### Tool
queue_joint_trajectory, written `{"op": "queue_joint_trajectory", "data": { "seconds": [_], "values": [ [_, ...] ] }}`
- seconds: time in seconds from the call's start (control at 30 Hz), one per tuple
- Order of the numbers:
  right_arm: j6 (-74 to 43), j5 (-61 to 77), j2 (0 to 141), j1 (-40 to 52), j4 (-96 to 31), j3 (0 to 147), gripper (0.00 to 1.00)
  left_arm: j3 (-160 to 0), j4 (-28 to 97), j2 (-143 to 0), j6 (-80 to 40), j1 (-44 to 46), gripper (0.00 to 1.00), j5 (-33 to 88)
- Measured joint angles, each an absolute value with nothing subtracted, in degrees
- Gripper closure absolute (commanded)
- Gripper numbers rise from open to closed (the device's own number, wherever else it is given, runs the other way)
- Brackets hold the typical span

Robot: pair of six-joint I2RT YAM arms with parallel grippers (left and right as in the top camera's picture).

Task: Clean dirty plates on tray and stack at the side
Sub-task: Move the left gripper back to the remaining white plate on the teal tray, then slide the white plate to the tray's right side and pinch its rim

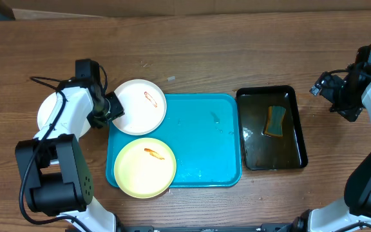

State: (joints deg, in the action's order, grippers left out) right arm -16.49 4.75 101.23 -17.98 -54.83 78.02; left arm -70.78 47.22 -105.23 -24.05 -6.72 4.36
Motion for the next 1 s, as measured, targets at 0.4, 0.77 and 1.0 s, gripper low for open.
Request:
{"op": "queue_joint_trajectory", "data": {
  "seconds": [0.4, 0.77, 1.0],
  "values": [
    [-16.49, 4.73, 101.23, -17.98, -54.83, 78.02, 0.00, -69.17, 46.28, -105.23, -24.29, -6.00, 0.73, 3.70],
    [-16.49, 4.75, 101.23, -17.98, -54.83, 78.02, 0.00, -67.77, 45.12, -105.23, -24.64, -4.34, 0.96, 3.11],
    [-16.49, 4.75, 101.23, -17.98, -54.85, 78.02, 0.00, -67.24, 44.95, -105.23, -24.69, -4.16, 0.96, 3.18]
  ]
}}
